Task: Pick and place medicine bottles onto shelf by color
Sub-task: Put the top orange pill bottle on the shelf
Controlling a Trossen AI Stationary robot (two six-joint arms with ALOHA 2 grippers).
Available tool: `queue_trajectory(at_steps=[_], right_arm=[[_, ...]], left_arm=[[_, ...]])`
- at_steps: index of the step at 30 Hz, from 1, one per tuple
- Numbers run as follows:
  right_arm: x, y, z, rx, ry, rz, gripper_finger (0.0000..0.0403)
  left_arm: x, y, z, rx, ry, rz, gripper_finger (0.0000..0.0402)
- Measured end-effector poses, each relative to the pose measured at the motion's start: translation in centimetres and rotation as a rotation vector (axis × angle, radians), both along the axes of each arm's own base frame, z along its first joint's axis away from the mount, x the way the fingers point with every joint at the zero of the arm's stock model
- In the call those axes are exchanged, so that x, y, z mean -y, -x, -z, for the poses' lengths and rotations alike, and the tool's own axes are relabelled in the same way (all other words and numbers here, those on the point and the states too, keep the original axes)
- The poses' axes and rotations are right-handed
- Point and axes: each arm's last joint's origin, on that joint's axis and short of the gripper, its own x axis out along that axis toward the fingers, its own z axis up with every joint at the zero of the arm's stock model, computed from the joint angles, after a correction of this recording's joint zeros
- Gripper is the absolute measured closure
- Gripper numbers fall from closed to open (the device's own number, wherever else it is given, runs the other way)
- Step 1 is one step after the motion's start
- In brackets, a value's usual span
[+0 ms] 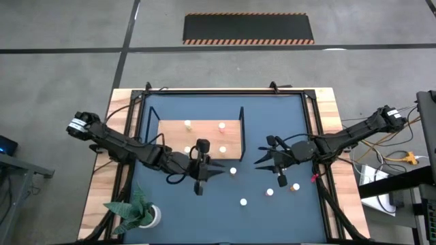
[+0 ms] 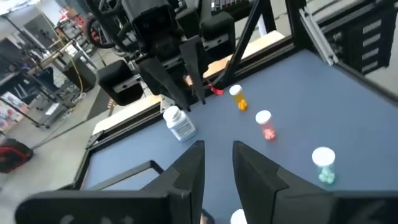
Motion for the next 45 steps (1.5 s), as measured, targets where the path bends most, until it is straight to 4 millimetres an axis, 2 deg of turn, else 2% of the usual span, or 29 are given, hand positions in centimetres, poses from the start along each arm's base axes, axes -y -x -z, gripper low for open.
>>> queue_trajectory(at_steps=[7,16,21,30,38,45], right_arm=[[-0.4,-1.0,-1.0,-0.048,-0.078,0.036,0.0261],[-1.0,-2.8,-1.3,-0.29,-0.116,0.111,0.0211],[-1.5,-4.1,-0.3,-0.442,-0.104,0.147,0.0207],[-3.6,-6.3,2.1,-0.576,-0.124,0.183,0.0217],[-5.2,-8.4,4.6,-0.514,-0.099,0.252,0.0219],[-5.3,-9.5,6.1,-0.448,-0.041,0.355,0.0218]], left_arm=[[-0.2,0.5,-0.5,0.015,-0.081,0.021,0.0337],[-0.3,0.7,0.7,-0.02,-0.113,0.028,0.0337],[-0.6,1.4,0.6,-0.016,-0.176,0.027,0.0337],[-2.1,5.3,1.2,-0.001,-0.108,0.002,0.0337],[-2.8,7.4,1.6,0.07,-0.072,0.008,0.0337],[-3.0,7.9,1.5,0.084,-0.066,0.009,0.0337]])
